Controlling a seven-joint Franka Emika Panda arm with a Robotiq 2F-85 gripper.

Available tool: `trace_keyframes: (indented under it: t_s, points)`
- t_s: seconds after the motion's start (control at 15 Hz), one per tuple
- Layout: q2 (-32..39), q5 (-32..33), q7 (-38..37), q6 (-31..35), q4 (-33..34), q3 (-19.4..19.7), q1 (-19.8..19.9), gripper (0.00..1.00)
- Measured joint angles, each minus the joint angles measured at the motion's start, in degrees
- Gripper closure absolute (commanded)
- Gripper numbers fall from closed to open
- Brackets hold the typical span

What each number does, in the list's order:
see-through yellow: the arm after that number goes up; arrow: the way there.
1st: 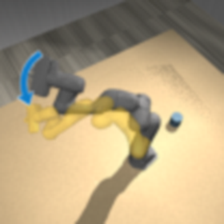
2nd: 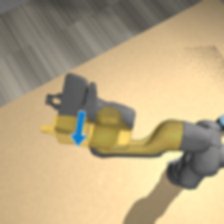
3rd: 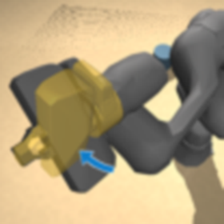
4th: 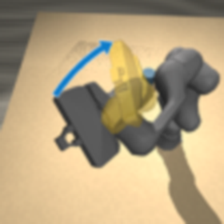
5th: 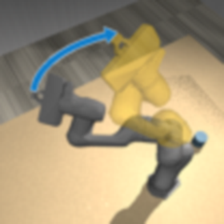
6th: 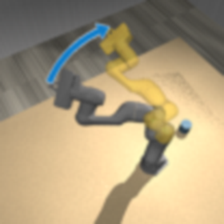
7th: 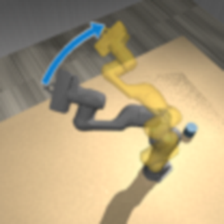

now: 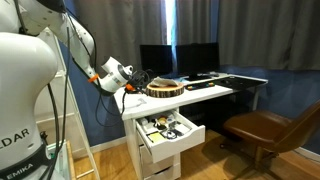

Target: Remove the glasses from the drawer

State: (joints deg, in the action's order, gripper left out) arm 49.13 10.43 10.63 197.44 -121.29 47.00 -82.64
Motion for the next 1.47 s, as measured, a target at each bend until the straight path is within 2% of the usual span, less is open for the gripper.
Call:
trace_keyframes:
  t_s: [0.33, 0.6, 0.67, 0.73, 1.07, 1.27, 1.47]
  points:
    - [9.0, -9.3, 3.2, 6.2, 1.9, 0.4, -0.6, 0.96]
    - [13.0, -12.8, 4.9, 8.2, 3.3, 0.4, -0.7, 0.94]
    - [13.5, -13.1, 5.2, 8.4, 3.6, 0.3, -0.7, 0.87]
    - [13.8, -13.2, 5.4, 8.4, 3.8, 0.3, -0.7, 0.66]
    - [13.9, -13.2, 6.4, 8.4, 4.1, -0.1, -0.8, 0.33]
    - [13.9, -13.2, 6.8, 8.4, 4.5, -0.1, -0.8, 0.28]
    - [13.6, -13.3, 7.2, 8.6, 4.9, 0.4, -0.9, 0.04]
